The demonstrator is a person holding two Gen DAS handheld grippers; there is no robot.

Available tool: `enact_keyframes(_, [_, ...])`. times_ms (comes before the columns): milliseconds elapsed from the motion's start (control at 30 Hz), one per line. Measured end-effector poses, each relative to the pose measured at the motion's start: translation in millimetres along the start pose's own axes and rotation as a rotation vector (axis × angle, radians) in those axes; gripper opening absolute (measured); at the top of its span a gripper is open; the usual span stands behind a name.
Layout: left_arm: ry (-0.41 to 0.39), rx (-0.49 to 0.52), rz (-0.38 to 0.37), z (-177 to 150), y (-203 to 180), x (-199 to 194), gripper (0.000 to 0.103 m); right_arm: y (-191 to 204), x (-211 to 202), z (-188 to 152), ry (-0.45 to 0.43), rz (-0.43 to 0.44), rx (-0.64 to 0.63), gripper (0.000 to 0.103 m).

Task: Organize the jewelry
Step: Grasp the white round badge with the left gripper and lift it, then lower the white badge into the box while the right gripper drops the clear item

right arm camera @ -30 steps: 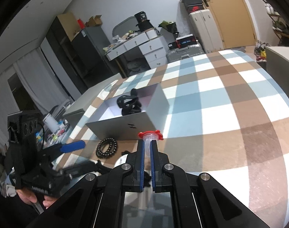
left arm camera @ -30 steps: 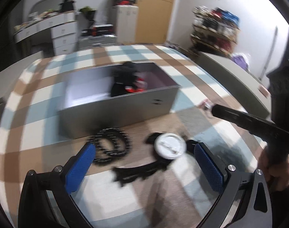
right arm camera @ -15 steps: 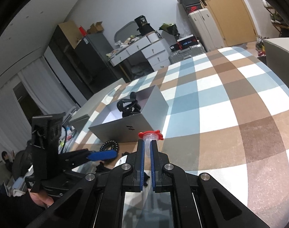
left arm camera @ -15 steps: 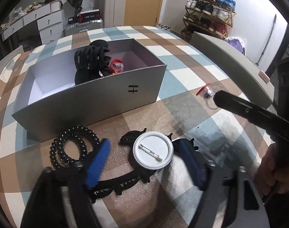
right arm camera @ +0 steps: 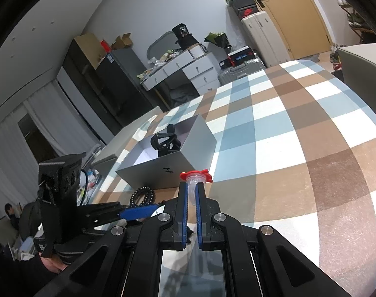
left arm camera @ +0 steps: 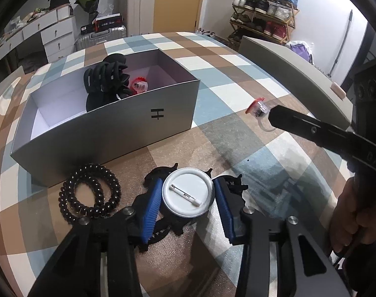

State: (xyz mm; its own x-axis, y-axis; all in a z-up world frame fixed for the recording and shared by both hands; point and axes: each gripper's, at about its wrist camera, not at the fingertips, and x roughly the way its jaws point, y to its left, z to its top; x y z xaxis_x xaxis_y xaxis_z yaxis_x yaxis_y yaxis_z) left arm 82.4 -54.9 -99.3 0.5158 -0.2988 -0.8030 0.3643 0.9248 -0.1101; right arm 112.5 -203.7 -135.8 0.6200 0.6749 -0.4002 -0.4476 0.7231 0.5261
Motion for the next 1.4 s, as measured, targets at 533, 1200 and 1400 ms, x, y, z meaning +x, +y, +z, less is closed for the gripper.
enact_keyframes(533, [-0.137, -0.068, 0.033, 5, 19, -49, 0.037, 3, 0, 2, -0.006, -0.026, 0.007, 0.005])
enact_keyframes(1200, [-0.308, -0.205, 0.078, 34, 96, -77, 0.037, 89, 49, 78, -0.005, 0.114, -0.165, 0.005])
enact_keyframes(1400, [-0.321, -0.252, 0.048, 39, 116, -70, 0.037, 102, 83, 92, 0.038, 0.122, -0.196, 0.005])
